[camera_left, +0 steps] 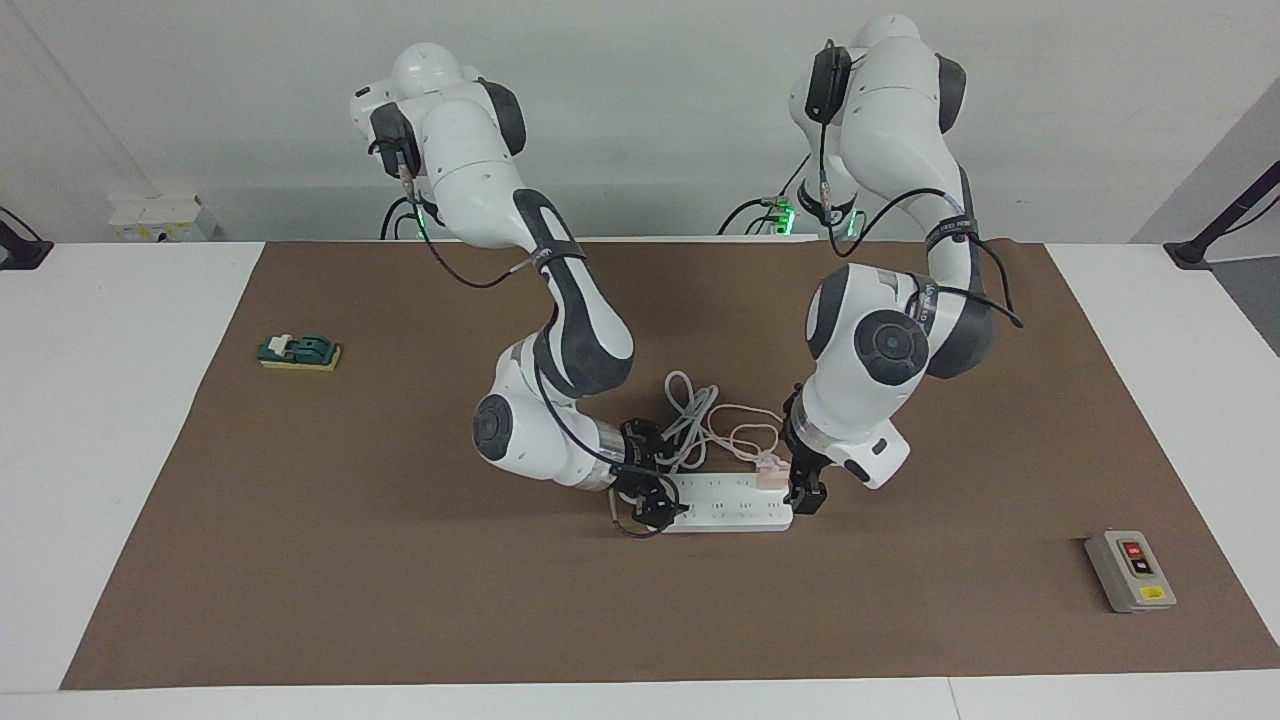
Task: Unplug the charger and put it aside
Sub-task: 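Grasp the pink charger with the left gripper while the right gripper holds the strip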
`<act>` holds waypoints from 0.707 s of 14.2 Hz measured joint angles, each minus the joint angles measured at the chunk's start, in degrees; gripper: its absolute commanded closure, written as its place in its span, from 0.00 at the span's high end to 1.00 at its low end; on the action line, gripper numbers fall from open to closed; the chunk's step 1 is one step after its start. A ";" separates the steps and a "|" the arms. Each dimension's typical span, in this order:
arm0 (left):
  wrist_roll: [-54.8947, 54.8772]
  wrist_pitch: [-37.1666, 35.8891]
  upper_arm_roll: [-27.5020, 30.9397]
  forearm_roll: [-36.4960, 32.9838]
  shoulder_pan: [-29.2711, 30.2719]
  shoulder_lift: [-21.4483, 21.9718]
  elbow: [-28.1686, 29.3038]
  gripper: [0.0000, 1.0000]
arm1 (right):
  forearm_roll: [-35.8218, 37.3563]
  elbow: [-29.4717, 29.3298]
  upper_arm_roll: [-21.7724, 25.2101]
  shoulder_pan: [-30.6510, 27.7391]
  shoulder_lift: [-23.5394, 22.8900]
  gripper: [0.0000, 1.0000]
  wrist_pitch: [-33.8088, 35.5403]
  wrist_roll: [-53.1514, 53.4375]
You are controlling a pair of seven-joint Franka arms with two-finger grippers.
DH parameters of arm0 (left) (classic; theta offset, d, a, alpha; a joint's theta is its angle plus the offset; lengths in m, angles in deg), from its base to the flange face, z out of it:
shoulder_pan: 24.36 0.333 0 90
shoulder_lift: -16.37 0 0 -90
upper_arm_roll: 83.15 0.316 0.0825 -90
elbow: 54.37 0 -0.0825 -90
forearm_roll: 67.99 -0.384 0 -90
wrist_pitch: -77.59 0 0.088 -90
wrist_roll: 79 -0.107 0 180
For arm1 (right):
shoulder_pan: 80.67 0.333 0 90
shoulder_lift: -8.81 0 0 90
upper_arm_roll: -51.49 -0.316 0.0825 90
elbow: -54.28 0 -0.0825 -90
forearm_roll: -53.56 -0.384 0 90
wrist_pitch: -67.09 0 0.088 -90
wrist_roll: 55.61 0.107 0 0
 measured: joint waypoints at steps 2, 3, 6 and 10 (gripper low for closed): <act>2.30 2.55 0.09 -0.04 -0.56 1.11 3.15 1.00 | 0.03 -0.17 0.09 0.00 -0.19 1.00 -0.02 -0.33; 2.72 4.00 0.09 -0.04 -0.72 1.88 5.12 1.00 | 0.04 -0.21 0.16 0.00 -0.24 1.00 -0.06 -0.81; 2.98 6.78 0.14 -0.04 -0.88 3.85 9.80 1.00 | 0.33 -0.78 0.51 0.00 -0.77 1.00 -0.08 -1.91; 3.03 10.45 0.19 -1.15 -1.73 5.44 14.11 1.00 | 0.92 -2.92 0.74 -0.01 -2.03 1.00 -0.17 -2.07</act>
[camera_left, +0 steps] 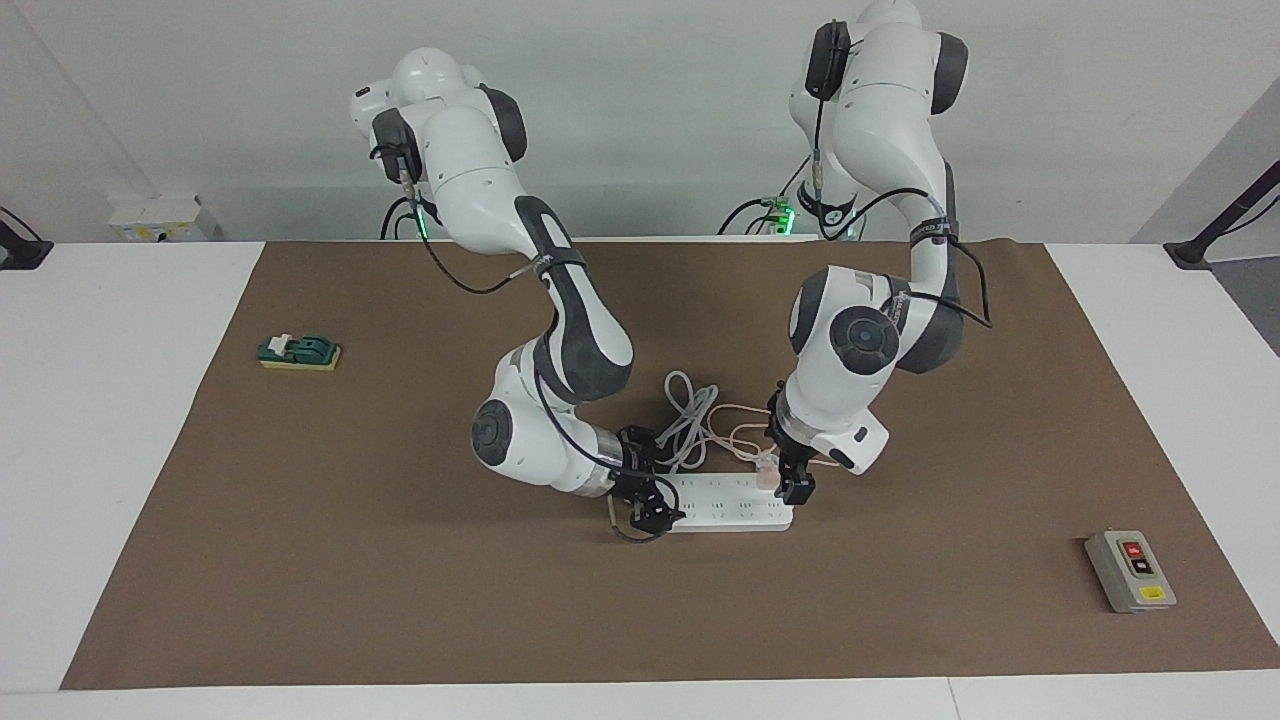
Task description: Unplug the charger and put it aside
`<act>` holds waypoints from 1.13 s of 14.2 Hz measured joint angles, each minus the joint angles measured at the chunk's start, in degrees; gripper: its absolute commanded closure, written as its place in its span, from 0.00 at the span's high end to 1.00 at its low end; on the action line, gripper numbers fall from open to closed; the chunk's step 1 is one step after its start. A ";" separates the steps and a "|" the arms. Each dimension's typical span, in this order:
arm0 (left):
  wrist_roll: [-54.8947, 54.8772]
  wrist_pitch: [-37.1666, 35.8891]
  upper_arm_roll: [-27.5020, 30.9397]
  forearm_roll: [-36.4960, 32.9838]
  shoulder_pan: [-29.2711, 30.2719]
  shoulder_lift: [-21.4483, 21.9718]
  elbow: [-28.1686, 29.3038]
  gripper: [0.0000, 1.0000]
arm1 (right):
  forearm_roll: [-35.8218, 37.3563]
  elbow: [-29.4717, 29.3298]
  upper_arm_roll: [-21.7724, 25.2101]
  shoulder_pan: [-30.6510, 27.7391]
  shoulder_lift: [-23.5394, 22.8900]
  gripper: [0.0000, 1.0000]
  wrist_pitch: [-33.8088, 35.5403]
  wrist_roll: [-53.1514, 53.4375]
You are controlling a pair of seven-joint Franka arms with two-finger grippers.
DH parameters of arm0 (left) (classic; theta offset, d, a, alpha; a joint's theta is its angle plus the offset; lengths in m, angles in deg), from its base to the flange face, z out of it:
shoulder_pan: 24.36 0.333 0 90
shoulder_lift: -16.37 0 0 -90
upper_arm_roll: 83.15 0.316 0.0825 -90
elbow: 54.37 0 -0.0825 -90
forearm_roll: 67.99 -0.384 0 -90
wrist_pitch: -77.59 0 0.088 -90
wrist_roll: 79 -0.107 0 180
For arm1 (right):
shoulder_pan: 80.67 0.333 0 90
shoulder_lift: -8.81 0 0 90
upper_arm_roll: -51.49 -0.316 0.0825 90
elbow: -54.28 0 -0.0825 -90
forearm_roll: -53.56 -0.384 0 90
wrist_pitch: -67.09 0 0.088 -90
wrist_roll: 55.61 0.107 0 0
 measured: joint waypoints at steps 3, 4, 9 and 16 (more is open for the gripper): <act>0.60 2.16 0.04 -0.31 -0.78 0.92 2.89 0.95 | 0.25 -1.75 0.86 -0.11 -1.21 1.00 -0.02 0.00; 0.68 2.30 0.08 -0.32 -0.88 1.05 3.15 0.92 | 0.49 -2.04 1.01 -0.16 -1.47 1.00 -0.03 0.00; 1.12 2.56 0.32 -0.34 -0.89 1.57 3.60 0.90 | 1.18 -2.21 0.98 0.34 -2.32 0.80 -1.12 0.00; 2.32 6.68 2.10 -0.35 -0.87 1.57 3.71 0.77 | 1.67 -2.24 0.98 0.45 -2.32 0.38 -1.27 0.24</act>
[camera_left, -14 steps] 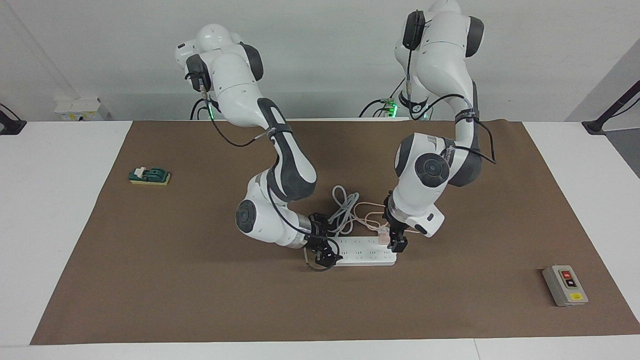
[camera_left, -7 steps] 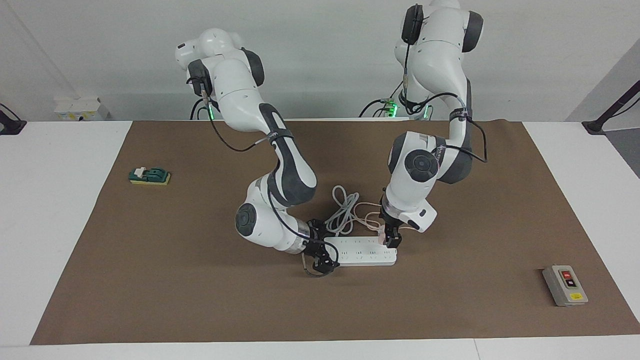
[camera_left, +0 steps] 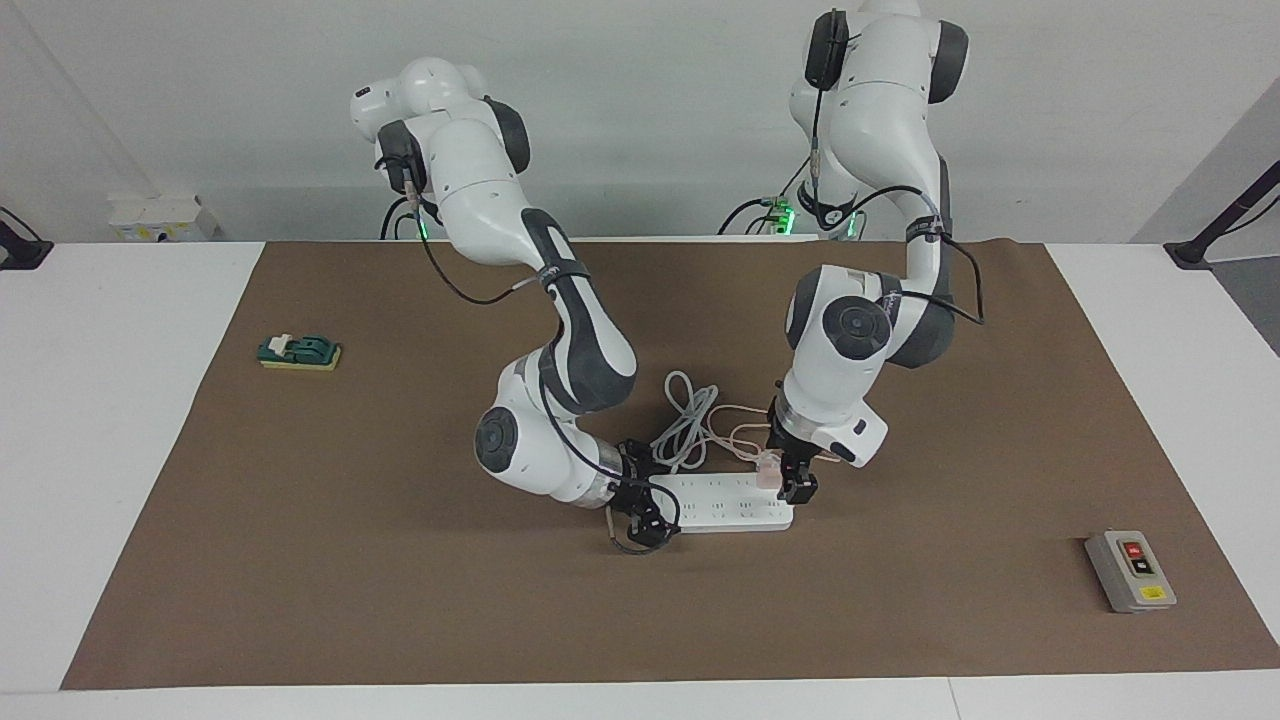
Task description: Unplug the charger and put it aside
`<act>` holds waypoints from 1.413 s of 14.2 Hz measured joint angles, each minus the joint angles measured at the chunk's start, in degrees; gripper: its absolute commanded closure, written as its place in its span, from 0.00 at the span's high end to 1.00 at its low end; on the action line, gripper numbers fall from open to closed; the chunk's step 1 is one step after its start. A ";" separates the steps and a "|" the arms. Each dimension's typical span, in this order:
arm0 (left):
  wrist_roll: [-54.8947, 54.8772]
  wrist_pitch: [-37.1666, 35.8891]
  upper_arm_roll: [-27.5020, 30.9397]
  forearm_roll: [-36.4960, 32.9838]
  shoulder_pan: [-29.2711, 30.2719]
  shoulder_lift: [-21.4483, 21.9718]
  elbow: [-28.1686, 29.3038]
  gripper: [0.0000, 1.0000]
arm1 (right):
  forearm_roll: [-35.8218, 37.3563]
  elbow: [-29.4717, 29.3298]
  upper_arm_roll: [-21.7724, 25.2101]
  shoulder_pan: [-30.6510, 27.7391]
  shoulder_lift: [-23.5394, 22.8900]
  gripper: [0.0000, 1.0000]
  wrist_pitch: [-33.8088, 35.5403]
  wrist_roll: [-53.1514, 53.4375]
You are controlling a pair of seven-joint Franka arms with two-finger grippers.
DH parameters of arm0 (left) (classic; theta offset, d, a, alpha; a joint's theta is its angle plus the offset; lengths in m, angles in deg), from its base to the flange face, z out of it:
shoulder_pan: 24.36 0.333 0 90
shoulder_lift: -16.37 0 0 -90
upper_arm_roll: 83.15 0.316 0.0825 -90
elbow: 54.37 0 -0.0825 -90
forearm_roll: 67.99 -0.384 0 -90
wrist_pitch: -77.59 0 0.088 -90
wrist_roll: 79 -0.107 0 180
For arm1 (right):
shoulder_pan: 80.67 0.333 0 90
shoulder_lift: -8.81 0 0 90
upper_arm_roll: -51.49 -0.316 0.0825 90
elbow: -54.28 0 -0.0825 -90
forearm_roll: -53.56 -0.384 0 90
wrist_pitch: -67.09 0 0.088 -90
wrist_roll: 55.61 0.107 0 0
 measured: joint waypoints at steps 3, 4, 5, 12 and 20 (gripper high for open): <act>0.10 1.00 0.40 0.00 -0.02 0.00 0.02 0.71 | 0.03 0.00 0.00 0.01 0.00 0.38 -0.03 0.00; 0.14 1.30 0.40 -0.01 -0.05 0.00 0.03 0.71 | 0.03 0.00 0.00 0.01 0.00 0.38 -0.03 0.00; 0.20 1.55 0.40 -0.01 -0.08 0.00 0.03 0.71 | 0.04 0.00 0.00 0.01 0.00 0.38 -0.03 0.00; 0.32 2.95 0.33 -0.85 -1.54 -0.02 1.41 0.63 | 0.06 0.00 0.00 0.02 0.00 0.38 -0.06 0.00; 0.41 2.99 0.27 -1.76 -1.82 0.22 2.43 0.00 | 0.15 0.00 0.00 0.04 0.01 0.38 -0.17 0.05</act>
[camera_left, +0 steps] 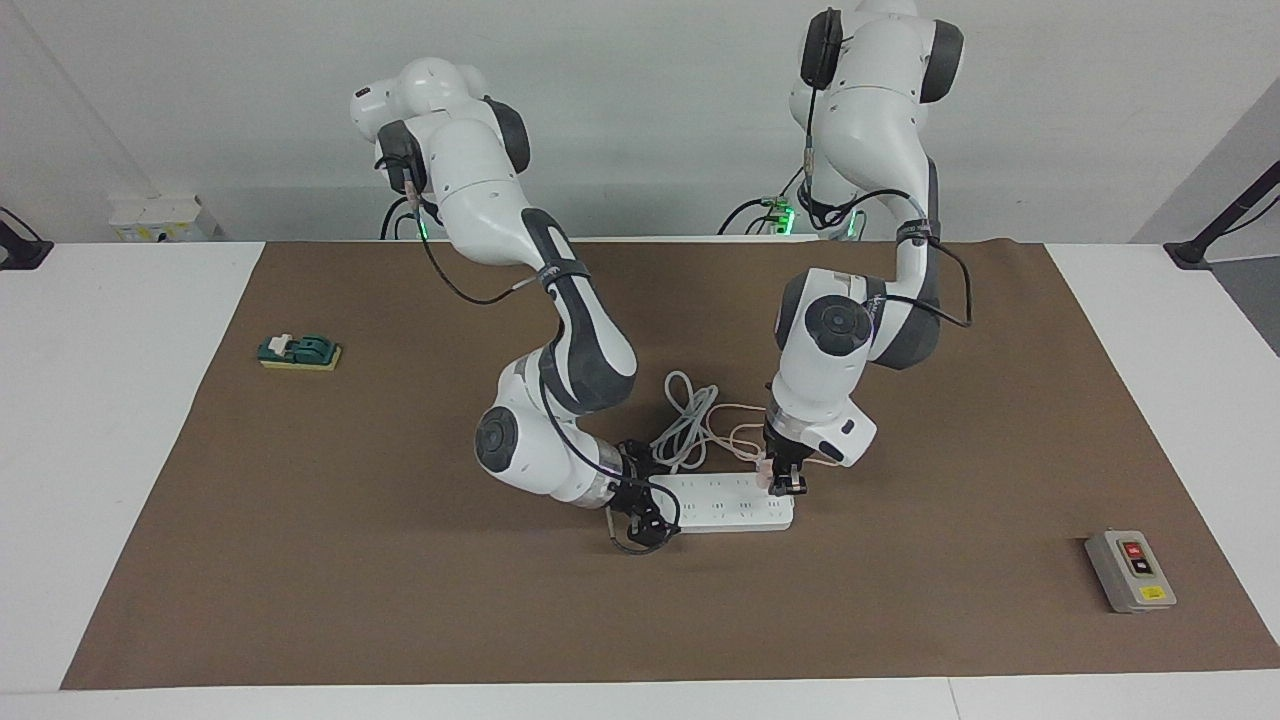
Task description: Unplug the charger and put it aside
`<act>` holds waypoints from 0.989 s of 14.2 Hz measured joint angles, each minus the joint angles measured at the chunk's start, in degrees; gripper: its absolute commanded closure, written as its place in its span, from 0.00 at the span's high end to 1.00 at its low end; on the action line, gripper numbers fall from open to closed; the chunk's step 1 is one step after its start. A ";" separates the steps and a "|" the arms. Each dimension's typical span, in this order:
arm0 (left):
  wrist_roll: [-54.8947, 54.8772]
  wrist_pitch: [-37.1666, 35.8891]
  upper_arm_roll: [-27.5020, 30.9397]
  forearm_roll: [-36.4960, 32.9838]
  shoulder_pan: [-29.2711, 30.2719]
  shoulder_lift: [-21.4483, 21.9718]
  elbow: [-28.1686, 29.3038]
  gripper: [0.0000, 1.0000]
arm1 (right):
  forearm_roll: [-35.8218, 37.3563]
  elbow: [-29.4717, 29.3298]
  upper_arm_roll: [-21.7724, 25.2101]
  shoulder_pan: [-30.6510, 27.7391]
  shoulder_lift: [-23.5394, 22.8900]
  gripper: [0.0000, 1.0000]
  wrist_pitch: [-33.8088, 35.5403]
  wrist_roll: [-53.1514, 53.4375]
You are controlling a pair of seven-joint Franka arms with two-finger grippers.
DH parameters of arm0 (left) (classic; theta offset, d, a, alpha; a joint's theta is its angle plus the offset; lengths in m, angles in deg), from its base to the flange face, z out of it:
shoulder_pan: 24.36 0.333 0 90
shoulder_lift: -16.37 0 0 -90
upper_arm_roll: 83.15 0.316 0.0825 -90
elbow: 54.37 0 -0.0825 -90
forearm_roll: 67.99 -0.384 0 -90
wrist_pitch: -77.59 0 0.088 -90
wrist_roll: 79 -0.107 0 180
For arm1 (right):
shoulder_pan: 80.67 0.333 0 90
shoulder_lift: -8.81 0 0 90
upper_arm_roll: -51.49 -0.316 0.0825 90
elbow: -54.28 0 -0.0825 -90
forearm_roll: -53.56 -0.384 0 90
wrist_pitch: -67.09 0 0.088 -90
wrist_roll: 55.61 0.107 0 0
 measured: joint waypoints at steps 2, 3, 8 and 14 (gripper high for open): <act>0.00 0.00 0.00 0.00 0.00 0.00 0.00 0.00 | 0.00 0.00 0.00 0.00 0.00 0.38 0.00 0.00; 0.00 0.00 0.00 -0.01 0.00 0.00 0.00 0.00 | 0.01 0.00 0.00 0.00 0.00 0.38 0.00 0.00; -0.10 -0.08 -0.12 -0.55 -0.02 0.02 -0.04 0.00 | 0.06 0.00 0.00 0.02 0.00 0.38 -0.04 0.00; -1.04 -3.12 -0.26 -1.29 0.02 0.09 -1.98 0.00 | 0.15 0.00 0.00 0.05 0.01 0.38 -0.10 0.00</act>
